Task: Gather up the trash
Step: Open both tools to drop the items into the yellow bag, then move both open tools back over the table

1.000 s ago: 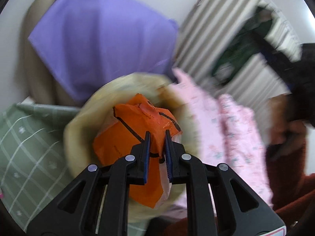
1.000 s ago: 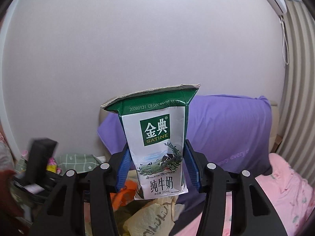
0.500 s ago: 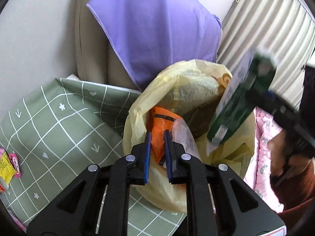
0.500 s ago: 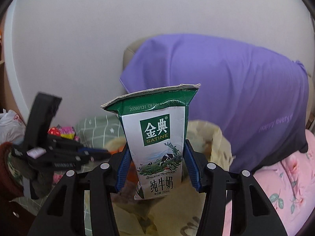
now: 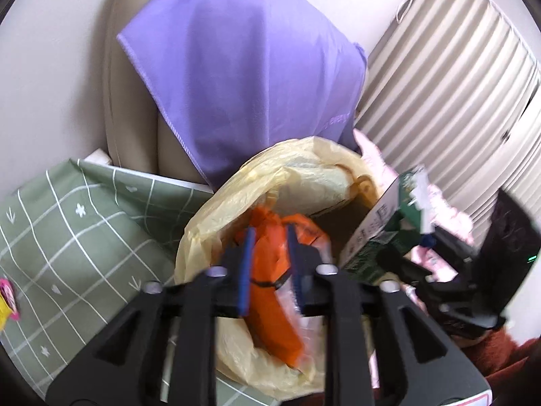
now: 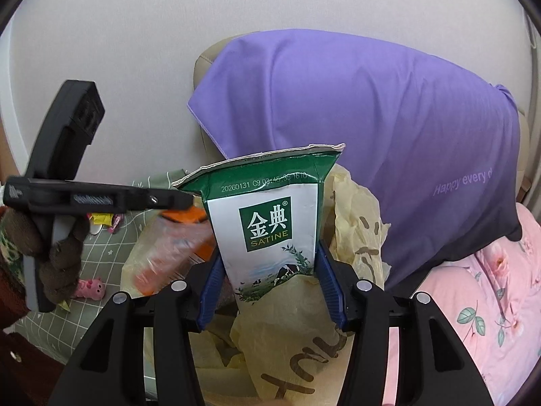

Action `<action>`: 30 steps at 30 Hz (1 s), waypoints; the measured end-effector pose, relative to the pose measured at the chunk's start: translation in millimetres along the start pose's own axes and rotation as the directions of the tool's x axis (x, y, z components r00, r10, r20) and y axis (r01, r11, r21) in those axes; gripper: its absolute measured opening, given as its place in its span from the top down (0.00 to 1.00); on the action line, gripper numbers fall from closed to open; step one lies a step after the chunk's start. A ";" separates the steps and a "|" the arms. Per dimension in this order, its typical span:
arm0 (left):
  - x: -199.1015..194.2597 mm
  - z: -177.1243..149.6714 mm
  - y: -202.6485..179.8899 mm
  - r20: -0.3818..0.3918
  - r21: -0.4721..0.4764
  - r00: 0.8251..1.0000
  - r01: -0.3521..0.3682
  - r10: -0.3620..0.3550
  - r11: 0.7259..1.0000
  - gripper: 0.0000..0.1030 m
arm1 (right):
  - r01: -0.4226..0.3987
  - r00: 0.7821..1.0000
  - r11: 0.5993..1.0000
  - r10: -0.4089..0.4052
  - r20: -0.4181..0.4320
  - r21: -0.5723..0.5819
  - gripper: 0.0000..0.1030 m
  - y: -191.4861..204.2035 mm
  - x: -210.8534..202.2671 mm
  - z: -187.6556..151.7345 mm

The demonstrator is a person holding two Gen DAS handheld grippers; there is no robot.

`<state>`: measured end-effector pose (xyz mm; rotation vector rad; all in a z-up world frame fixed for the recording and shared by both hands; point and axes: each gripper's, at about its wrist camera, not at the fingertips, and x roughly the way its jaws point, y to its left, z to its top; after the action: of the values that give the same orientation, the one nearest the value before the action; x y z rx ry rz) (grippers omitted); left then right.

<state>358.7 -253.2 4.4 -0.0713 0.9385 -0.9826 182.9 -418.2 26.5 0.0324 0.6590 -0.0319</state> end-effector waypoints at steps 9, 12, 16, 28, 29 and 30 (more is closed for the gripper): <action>-76.3 -17.4 22.0 0.180 -0.048 0.977 -0.108 0.115 0.993 0.42 | 0.015 0.999 1.000 -0.015 0.050 0.009 0.42 8.5 -20.8 10.2; -102.8 -34.0 34.2 0.222 -0.050 0.950 -0.215 0.221 0.975 0.42 | -0.010 0.998 1.000 0.010 0.058 0.002 0.42 17.9 -22.2 15.2; -141.2 -62.9 61.2 0.251 -0.093 0.907 -0.325 0.338 0.941 0.42 | -0.038 0.998 0.998 0.041 0.047 -0.052 0.42 46.5 -16.8 19.5; -274.1 -182.0 155.0 0.220 -0.365 0.780 -0.491 0.585 0.791 0.42 | -0.236 0.972 0.947 0.234 -0.032 -0.216 0.41 174.2 21.7 5.2; -280.1 -190.7 158.9 0.210 -0.382 0.775 -0.496 0.596 0.780 0.42 | -0.257 0.966 0.938 0.252 -0.050 -0.231 0.41 187.4 26.8 1.8; -286.3 -202.5 163.7 0.202 -0.399 0.770 -0.500 0.605 0.769 0.42 | -0.271 0.963 0.930 0.264 -0.063 -0.250 0.42 199.3 31.3 -1.7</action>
<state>266.7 122.4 -9.7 -0.2087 0.7408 -0.2318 214.5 -219.6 10.0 -0.1274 0.6779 0.3182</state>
